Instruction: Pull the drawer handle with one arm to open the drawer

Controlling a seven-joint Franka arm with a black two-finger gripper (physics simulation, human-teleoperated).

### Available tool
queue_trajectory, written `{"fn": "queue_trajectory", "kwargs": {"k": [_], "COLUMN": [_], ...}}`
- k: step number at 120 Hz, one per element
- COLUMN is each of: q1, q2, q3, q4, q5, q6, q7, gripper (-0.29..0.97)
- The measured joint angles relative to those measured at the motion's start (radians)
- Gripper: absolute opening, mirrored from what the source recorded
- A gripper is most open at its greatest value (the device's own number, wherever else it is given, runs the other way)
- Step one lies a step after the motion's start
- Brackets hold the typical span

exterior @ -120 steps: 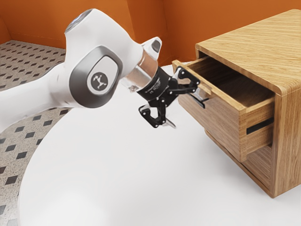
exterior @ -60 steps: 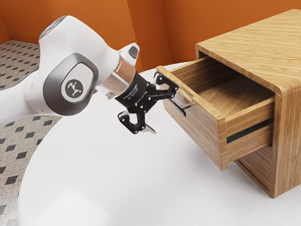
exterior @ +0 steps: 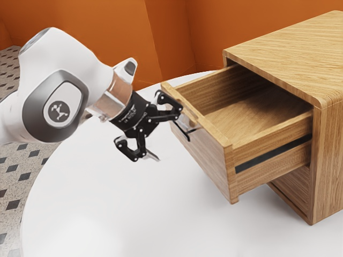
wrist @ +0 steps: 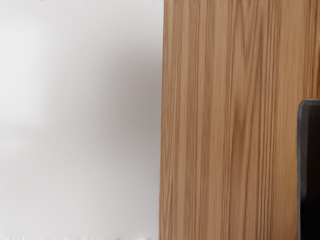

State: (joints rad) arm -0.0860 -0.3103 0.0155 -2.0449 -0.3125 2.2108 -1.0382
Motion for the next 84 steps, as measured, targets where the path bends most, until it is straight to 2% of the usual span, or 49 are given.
{"fn": "queue_trajectory", "kwargs": {"k": [74, 79, 84], "q1": [-0.002, -0.016, -0.058], "q2": [-0.153, -0.188, -0.235], "q3": [0.007, 0.008, 0.0], "q4": [-0.068, -0.058, 0.014], "q5": [0.01, 0.045, 0.143], "q6": [-0.011, -0.039, -0.128], "q7": [-0.005, -0.004, 0.024], "gripper": [0.68, 0.68, 0.68]}}
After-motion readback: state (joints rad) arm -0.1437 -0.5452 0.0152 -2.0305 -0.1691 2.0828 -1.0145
